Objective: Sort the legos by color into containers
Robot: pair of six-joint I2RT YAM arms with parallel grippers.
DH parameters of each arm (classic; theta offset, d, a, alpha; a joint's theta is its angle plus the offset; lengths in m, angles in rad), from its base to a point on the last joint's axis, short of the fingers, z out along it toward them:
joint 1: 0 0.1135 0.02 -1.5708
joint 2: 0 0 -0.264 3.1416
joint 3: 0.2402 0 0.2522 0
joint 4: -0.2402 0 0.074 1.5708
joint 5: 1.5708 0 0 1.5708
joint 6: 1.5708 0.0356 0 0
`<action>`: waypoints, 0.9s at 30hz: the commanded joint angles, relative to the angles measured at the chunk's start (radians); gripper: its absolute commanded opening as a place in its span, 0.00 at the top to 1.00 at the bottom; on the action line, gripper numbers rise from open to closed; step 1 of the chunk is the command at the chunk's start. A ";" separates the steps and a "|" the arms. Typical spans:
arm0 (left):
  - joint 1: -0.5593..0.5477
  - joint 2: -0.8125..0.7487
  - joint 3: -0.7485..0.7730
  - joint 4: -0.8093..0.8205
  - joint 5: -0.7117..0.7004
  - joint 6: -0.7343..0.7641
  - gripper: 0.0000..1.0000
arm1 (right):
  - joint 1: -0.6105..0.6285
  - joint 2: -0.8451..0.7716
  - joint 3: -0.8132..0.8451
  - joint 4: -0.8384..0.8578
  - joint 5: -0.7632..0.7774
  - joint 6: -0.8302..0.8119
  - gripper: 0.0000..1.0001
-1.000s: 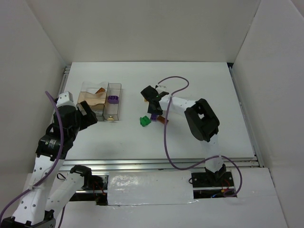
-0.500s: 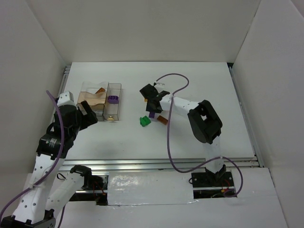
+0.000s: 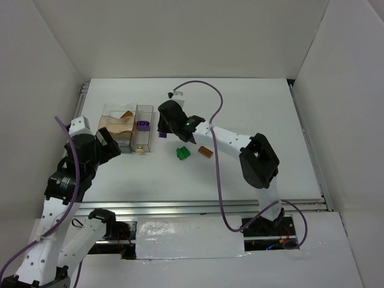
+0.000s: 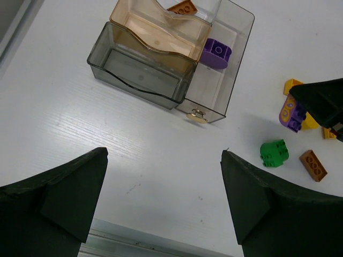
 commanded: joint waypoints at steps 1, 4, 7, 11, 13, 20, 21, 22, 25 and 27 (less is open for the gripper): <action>-0.003 -0.022 0.021 0.011 -0.047 -0.013 0.01 | 0.039 0.060 0.114 0.186 -0.040 -0.051 1.00; -0.003 -0.033 0.024 0.005 -0.067 -0.020 0.00 | 0.049 0.159 0.243 0.169 -0.060 -0.047 1.00; 0.001 -0.037 0.024 0.003 -0.075 -0.024 0.00 | 0.047 0.251 0.355 0.136 -0.075 -0.024 1.00; 0.001 -0.039 0.020 0.014 -0.058 -0.016 0.00 | 0.047 0.347 0.432 0.139 -0.127 -0.027 0.94; 0.003 -0.037 0.020 0.019 -0.048 -0.011 0.00 | 0.049 0.364 0.447 0.159 -0.156 -0.035 0.92; 0.004 -0.036 0.021 0.022 -0.046 -0.005 0.01 | 0.049 0.369 0.464 0.162 -0.233 -0.062 0.31; 0.004 -0.037 0.020 0.022 -0.047 -0.005 0.01 | 0.047 0.360 0.460 0.160 -0.238 -0.076 0.29; 0.008 -0.036 0.021 0.020 -0.049 -0.005 0.00 | 0.049 0.341 0.458 0.156 -0.238 -0.081 0.28; 0.011 -0.034 0.023 0.019 -0.052 -0.005 0.00 | 0.046 0.289 0.412 0.136 -0.184 -0.094 0.26; 0.012 -0.036 0.023 0.022 -0.046 -0.001 0.01 | 0.037 0.201 0.293 0.151 -0.140 -0.091 0.26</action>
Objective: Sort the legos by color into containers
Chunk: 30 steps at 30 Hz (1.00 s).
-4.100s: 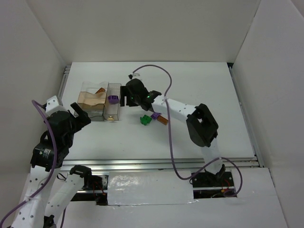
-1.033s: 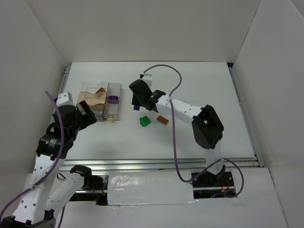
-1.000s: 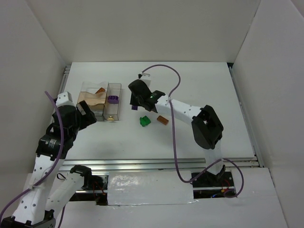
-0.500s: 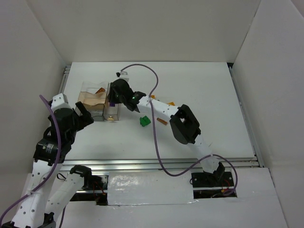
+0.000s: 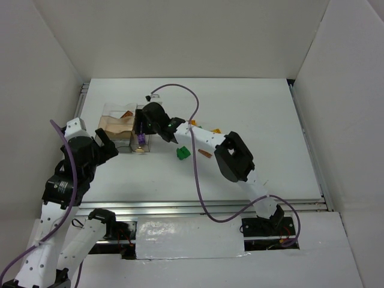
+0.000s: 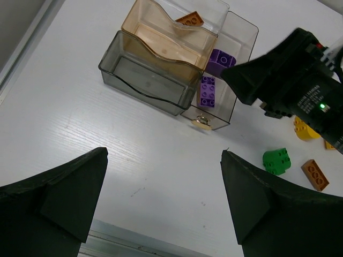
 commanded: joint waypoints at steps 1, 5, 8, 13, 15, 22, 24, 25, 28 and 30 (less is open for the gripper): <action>0.010 -0.003 0.019 0.033 0.007 0.007 0.00 | -0.023 -0.207 -0.134 0.043 0.068 -0.016 0.26; 0.013 0.018 -0.004 0.089 0.122 0.053 0.00 | -0.062 -0.508 -0.464 0.104 0.115 0.028 0.26; 0.018 0.078 -0.005 0.115 0.245 0.086 0.00 | -0.082 -0.697 -0.669 0.086 0.149 0.022 0.24; 0.001 0.196 0.024 0.117 0.300 0.048 0.01 | -0.084 -0.942 -0.852 -0.134 0.277 0.096 0.16; -0.096 0.282 0.065 0.102 0.278 -0.001 0.01 | -0.084 -1.013 -0.926 -0.177 0.283 0.117 0.15; -0.379 0.649 0.180 0.115 0.118 -0.243 0.01 | -0.084 -1.320 -1.020 -0.284 0.303 0.136 0.08; -0.425 0.761 0.220 0.117 0.060 -0.291 0.00 | -0.083 -1.384 -1.035 -0.307 0.298 0.139 0.08; -0.441 0.797 0.239 0.108 0.026 -0.317 0.00 | -0.084 -1.401 -1.043 -0.312 0.297 0.142 0.08; -0.468 0.933 0.309 0.086 -0.064 -0.412 0.00 | -0.086 -1.455 -1.087 -0.318 0.271 0.133 0.08; -0.473 1.023 0.355 0.102 -0.072 -0.418 0.01 | -0.084 -1.473 -1.101 -0.318 0.249 0.128 0.08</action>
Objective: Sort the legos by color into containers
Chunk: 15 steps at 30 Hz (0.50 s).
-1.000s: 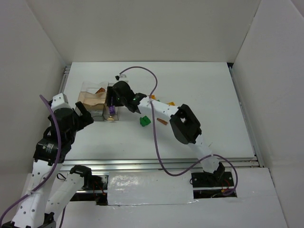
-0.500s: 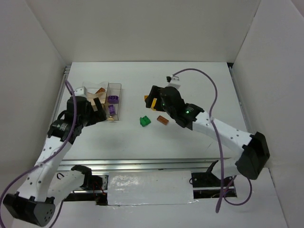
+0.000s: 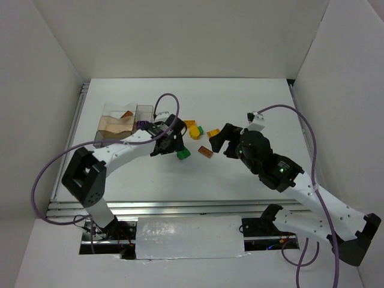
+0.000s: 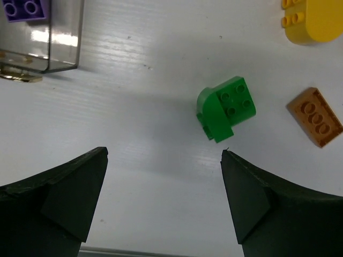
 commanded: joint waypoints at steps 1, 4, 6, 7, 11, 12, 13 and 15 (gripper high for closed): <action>-0.016 0.094 0.100 -0.015 -0.100 -0.111 0.01 | 0.006 -0.014 -0.043 -0.038 -0.018 0.001 0.08; -0.019 0.201 0.191 -0.035 -0.112 -0.122 0.02 | 0.008 -0.017 -0.054 -0.041 -0.037 -0.002 0.08; -0.023 0.260 0.234 -0.044 -0.104 -0.125 0.05 | 0.008 -0.022 -0.061 -0.035 -0.050 -0.007 0.08; -0.031 0.284 0.246 -0.046 -0.104 -0.133 0.06 | 0.008 -0.025 -0.069 -0.031 -0.057 -0.010 0.08; -0.037 0.336 0.249 -0.030 -0.094 -0.140 0.11 | 0.008 -0.046 -0.092 -0.011 -0.077 -0.018 0.08; -0.037 0.347 0.254 -0.037 -0.092 -0.148 0.12 | 0.008 -0.050 -0.097 -0.011 -0.078 -0.018 0.08; -0.039 0.361 0.254 -0.041 -0.094 -0.151 0.14 | 0.008 -0.054 -0.097 -0.011 -0.077 -0.021 0.08; -0.040 0.363 0.239 -0.032 -0.088 -0.157 0.17 | 0.008 -0.057 -0.098 -0.014 -0.074 -0.024 0.08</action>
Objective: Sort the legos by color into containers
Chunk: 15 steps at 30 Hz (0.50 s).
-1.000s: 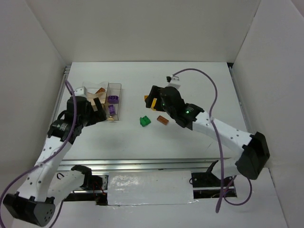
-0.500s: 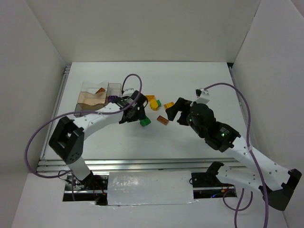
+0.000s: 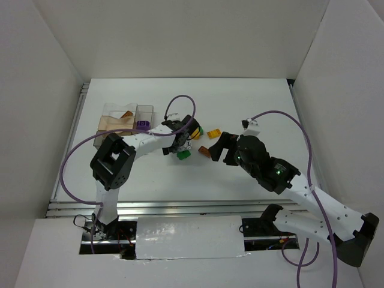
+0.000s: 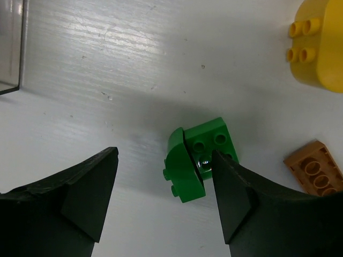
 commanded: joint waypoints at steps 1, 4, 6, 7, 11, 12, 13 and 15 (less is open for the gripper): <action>-0.008 0.007 -0.003 -0.004 -0.010 -0.033 0.18 | 0.009 -0.032 -0.005 0.018 0.005 -0.020 0.08; -0.015 0.006 -0.027 0.022 -0.001 -0.037 0.24 | 0.007 -0.040 -0.019 0.026 0.009 -0.021 0.08; -0.018 0.012 -0.030 0.027 -0.003 -0.041 0.29 | 0.007 -0.045 -0.026 0.034 0.006 -0.021 0.08; -0.018 0.022 -0.028 0.022 -0.004 -0.042 0.30 | 0.007 -0.043 -0.029 0.041 0.002 -0.023 0.08; -0.018 0.023 -0.043 0.022 -0.020 -0.050 0.42 | 0.007 -0.042 -0.032 0.047 -0.012 -0.024 0.08; -0.018 0.018 -0.057 0.028 -0.023 -0.053 0.43 | 0.007 -0.043 -0.034 0.051 -0.012 -0.026 0.08; -0.018 0.009 -0.063 0.032 -0.029 -0.053 0.48 | 0.007 -0.040 -0.033 0.054 -0.012 -0.026 0.08; -0.018 -0.002 -0.070 0.027 -0.043 -0.059 0.51 | 0.007 -0.039 -0.037 0.060 -0.015 -0.027 0.08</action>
